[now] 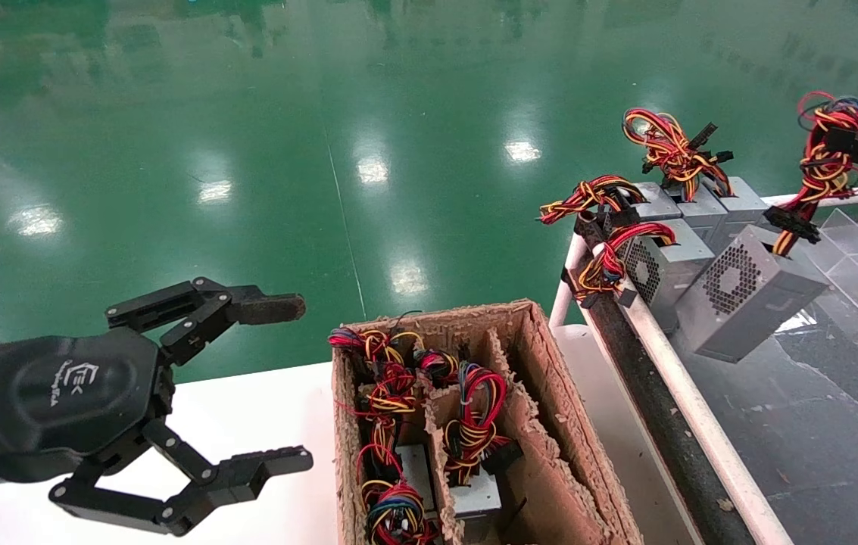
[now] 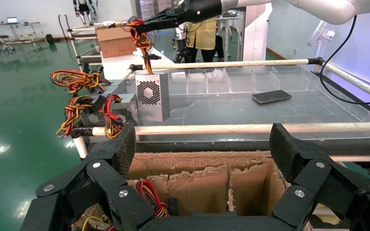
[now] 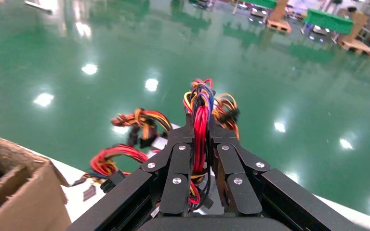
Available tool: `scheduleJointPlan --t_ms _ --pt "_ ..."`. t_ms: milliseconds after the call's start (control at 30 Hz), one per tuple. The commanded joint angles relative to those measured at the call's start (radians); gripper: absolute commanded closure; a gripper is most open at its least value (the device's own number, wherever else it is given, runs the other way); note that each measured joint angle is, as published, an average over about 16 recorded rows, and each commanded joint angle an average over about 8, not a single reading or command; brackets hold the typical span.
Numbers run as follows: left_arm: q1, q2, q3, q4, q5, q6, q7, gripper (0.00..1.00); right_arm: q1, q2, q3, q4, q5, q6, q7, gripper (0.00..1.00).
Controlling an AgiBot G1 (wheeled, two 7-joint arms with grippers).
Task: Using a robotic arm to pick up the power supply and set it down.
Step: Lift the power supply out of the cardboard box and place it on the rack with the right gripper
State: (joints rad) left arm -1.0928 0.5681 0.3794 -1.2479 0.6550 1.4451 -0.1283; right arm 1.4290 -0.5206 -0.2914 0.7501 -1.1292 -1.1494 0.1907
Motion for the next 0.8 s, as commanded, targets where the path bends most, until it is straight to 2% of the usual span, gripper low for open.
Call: scheduleJointPlan --t_ms 33,400,800 --pt "0.000 0.000 0.000 0.000 0.000 0.000 0.000 0.00 0.016 -0.006 -0.007 -0.032 -0.014 -0.001 -0.008 1.00" --pt "0.000 0.000 0.000 0.000 0.000 0.000 0.000 0.00 0.122 -0.080 -0.052 -0.184 -0.110 0.036 -0.101 1.00" --pt "0.000 0.000 0.000 0.000 0.000 0.000 0.000 0.00 0.209 -0.163 -0.086 -0.282 -0.164 0.040 -0.158 1.00"
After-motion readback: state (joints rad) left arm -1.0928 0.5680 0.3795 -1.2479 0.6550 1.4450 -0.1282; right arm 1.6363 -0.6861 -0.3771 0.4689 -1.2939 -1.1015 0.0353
